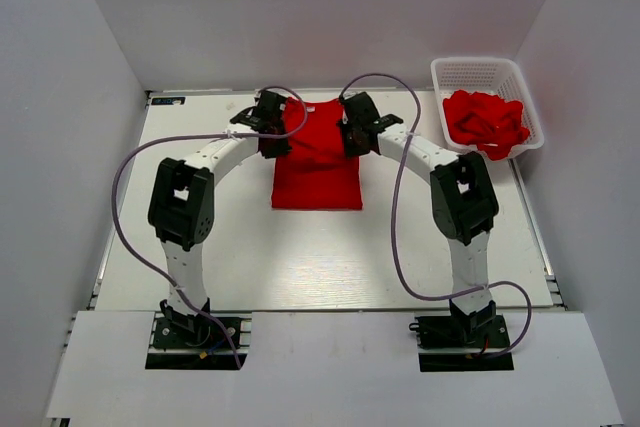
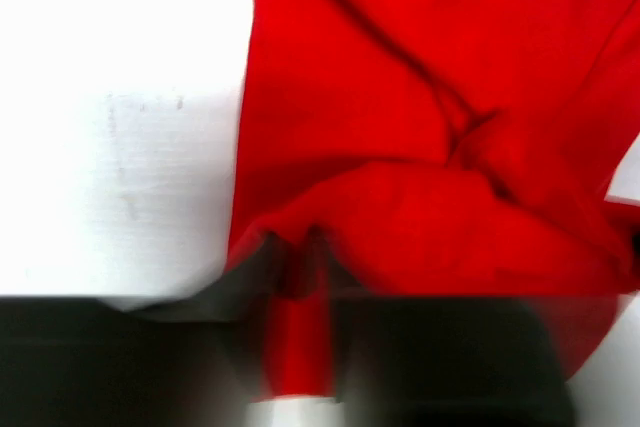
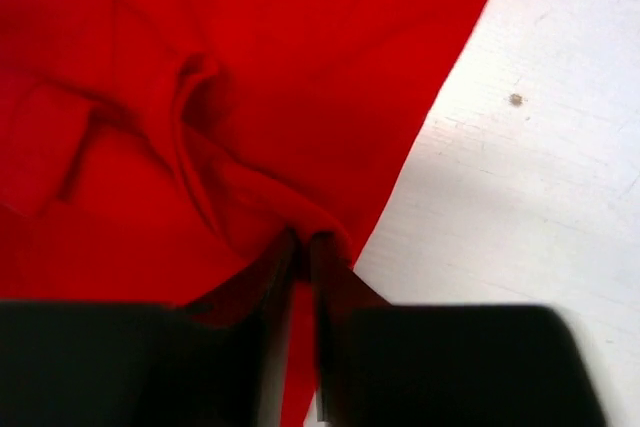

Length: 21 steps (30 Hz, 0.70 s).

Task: Fold and stack the t-shirts
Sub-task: Fold the folded rectangular tshirt in 1/3 of the way

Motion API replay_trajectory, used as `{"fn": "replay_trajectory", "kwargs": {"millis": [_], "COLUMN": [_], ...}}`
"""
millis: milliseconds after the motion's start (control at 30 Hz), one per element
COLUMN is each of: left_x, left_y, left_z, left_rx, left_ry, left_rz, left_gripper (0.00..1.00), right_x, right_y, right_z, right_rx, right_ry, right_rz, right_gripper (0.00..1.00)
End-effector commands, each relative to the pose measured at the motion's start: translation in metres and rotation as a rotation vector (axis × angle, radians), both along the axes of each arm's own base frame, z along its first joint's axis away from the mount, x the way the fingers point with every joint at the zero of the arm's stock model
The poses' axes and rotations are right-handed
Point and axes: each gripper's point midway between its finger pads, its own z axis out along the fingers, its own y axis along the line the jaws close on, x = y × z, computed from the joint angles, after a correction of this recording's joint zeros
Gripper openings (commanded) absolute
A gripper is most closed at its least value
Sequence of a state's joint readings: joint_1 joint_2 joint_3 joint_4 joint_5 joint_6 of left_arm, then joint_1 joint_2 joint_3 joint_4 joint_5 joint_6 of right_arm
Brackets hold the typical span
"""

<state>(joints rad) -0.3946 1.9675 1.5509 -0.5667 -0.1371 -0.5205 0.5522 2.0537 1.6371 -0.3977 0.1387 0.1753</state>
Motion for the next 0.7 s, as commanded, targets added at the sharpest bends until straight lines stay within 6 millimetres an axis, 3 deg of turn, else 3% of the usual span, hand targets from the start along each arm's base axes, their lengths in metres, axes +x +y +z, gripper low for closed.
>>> {"fn": "replay_trajectory", "kwargs": {"millis": [0,33,67,100,133,167,200,267,300,333,433,467,500,533,567,667], "left_x": [0.026,0.029,0.036,0.038,0.037,0.044,0.041,0.034,0.030,0.025,-0.003,-0.020,-0.039,-0.048,-0.058,-0.096], "left_y": [-0.003,-0.003,-0.006,-0.008,-0.008,-0.005,-0.004,-0.001,-0.001,0.001,0.013,0.022,0.029,0.032,0.036,0.048], "left_z": [0.027,0.028,0.039,0.039,0.042,0.051,0.050,0.066,0.069,0.073,0.082,0.067,0.068,0.069,0.069,0.065], "left_rx": [-0.025,-0.020,-0.028,-0.025,-0.024,-0.023,-0.019,-0.018,-0.025,-0.026,-0.027,-0.004,-0.010,-0.014,-0.015,-0.041], "left_ry": [-0.084,-0.085,-0.106,-0.104,-0.101,-0.124,-0.113,-0.130,-0.131,-0.134,-0.136,-0.097,-0.096,-0.106,-0.110,-0.123], "left_rz": [-0.008,-0.015,-0.015,-0.031,-0.031,-0.032,-0.032,-0.040,-0.046,-0.046,-0.032,-0.026,-0.019,-0.019,-0.018,-0.009], "left_gripper": [0.48,0.69,0.89,1.00,1.00,1.00,1.00,1.00,1.00,1.00,1.00,1.00,1.00,1.00,1.00,1.00], "right_x": [0.030,0.031,0.036,0.037,0.040,0.040,0.038,0.033,0.029,0.018,-0.007,-0.017,-0.046,-0.051,-0.066,-0.094], "right_y": [-0.004,-0.008,-0.006,-0.005,-0.004,0.000,0.000,-0.003,-0.004,-0.006,0.000,0.000,0.016,0.023,0.028,0.053], "right_z": [0.019,0.015,0.025,0.026,0.034,0.041,0.052,0.058,0.076,0.065,0.075,0.066,0.062,0.069,0.059,0.054], "right_rx": [0.001,-0.013,0.003,0.004,0.014,0.031,0.037,0.020,0.030,0.018,0.066,0.055,0.108,0.112,0.128,0.129], "right_ry": [-0.059,-0.043,-0.061,-0.060,-0.071,-0.077,-0.095,-0.104,-0.137,-0.107,-0.111,-0.102,-0.057,-0.078,-0.041,-0.033], "right_rz": [-0.042,-0.053,-0.049,-0.041,-0.043,-0.025,-0.014,-0.015,0.001,0.011,0.111,0.167,0.289,0.347,0.405,0.557], "right_gripper": [0.31,0.42,0.66,0.74,0.87,0.90,0.90,0.90,0.90,0.90,0.90,0.90,0.90,0.90,0.90,0.90]}}
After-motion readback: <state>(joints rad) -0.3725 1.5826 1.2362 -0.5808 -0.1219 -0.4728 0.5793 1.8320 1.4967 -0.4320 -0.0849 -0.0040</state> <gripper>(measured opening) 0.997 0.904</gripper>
